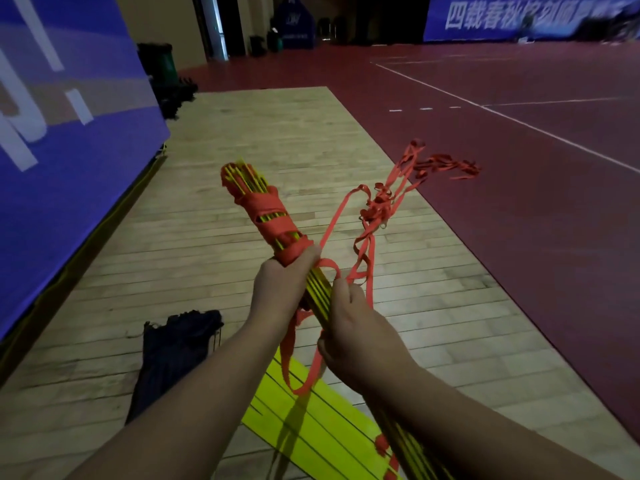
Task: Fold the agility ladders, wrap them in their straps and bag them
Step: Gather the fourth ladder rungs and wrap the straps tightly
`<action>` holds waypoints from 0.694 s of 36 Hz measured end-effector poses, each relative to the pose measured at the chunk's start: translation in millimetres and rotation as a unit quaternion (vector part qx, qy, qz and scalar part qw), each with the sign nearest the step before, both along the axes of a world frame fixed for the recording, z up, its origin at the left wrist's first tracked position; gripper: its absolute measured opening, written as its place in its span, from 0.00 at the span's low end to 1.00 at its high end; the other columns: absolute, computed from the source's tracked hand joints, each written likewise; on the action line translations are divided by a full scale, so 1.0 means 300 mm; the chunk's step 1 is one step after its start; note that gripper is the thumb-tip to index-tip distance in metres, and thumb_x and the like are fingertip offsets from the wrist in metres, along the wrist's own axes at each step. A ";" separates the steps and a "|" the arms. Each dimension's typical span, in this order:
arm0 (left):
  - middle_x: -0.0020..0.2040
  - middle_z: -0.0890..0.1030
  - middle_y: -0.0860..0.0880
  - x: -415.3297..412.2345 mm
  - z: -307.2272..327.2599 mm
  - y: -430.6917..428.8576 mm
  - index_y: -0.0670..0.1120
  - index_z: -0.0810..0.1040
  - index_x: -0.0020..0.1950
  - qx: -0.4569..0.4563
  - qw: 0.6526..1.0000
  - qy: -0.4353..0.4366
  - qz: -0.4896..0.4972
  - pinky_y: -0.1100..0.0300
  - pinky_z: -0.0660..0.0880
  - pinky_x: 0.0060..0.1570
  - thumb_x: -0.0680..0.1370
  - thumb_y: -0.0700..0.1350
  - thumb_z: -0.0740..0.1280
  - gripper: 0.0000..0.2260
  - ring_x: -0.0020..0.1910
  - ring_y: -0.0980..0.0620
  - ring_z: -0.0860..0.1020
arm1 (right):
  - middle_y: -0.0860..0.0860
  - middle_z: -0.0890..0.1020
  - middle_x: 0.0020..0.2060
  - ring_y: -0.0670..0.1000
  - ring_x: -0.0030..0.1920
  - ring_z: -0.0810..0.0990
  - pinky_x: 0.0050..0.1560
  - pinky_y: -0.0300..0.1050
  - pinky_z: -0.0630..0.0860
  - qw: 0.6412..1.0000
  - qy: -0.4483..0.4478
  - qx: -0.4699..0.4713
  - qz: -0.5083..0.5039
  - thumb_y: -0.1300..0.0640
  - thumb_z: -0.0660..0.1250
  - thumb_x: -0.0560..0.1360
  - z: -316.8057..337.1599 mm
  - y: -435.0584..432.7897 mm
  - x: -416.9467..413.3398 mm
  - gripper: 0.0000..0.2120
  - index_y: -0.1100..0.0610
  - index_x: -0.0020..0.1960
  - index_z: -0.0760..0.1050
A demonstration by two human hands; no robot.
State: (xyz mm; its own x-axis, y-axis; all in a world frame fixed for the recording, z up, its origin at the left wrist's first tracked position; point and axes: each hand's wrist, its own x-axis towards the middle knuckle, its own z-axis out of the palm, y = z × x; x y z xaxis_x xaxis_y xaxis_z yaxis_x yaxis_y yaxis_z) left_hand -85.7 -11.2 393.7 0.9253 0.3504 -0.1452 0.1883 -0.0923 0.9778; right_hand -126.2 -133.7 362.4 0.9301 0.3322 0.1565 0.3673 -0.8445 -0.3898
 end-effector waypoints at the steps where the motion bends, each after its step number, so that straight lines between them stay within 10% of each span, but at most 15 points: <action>1: 0.34 0.82 0.48 0.001 0.007 -0.001 0.45 0.80 0.41 -0.012 1.000 -0.015 0.015 0.60 0.74 0.33 0.75 0.57 0.71 0.15 0.33 0.49 0.82 | 0.52 0.67 0.59 0.55 0.47 0.74 0.36 0.40 0.63 1.000 0.001 0.022 0.015 0.54 0.66 0.78 0.003 0.001 0.003 0.30 0.57 0.74 0.54; 6: 0.28 0.78 0.53 0.013 0.020 0.011 0.48 0.78 0.37 -0.078 0.994 -0.065 0.035 0.54 0.77 0.41 0.75 0.57 0.71 0.14 0.32 0.51 0.79 | 0.46 0.71 0.49 0.48 0.44 0.74 0.40 0.45 0.72 0.985 0.052 0.154 0.062 0.37 0.70 0.73 0.034 -0.034 0.040 0.25 0.50 0.57 0.62; 11: 0.41 0.83 0.39 0.021 0.031 0.035 0.41 0.81 0.49 -0.232 0.968 -0.098 -0.021 0.50 0.80 0.45 0.71 0.58 0.73 0.20 0.39 0.42 0.82 | 0.51 0.83 0.49 0.51 0.47 0.83 0.51 0.51 0.80 0.890 0.271 0.367 -0.002 0.25 0.67 0.66 0.089 -0.122 0.110 0.33 0.51 0.55 0.75; 17: 0.41 0.84 0.37 0.021 0.051 0.038 0.35 0.76 0.63 -0.241 0.954 -0.103 -0.143 0.55 0.79 0.35 0.71 0.61 0.67 0.33 0.36 0.43 0.83 | 0.61 0.84 0.49 0.59 0.45 0.85 0.52 0.55 0.82 0.617 0.604 0.458 0.213 0.45 0.72 0.73 0.041 -0.106 0.087 0.27 0.65 0.61 0.73; 25: 0.43 0.81 0.39 0.083 0.061 0.190 0.48 0.85 0.44 -0.104 0.977 -0.129 -0.131 0.46 0.75 0.49 0.69 0.68 0.70 0.24 0.45 0.40 0.80 | 0.58 0.77 0.34 0.54 0.32 0.78 0.39 0.47 0.77 0.653 0.573 0.448 0.210 0.55 0.67 0.77 0.069 -0.129 0.086 0.07 0.59 0.48 0.73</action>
State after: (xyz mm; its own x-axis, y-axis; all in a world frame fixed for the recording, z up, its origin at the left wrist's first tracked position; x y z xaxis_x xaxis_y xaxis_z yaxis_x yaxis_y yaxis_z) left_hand -60.6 45.6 412.0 0.9946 0.0835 0.0610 -0.0694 0.1020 0.9924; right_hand -100.5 -172.5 382.9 0.4629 0.8483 -0.2569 -0.4744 -0.0077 -0.8803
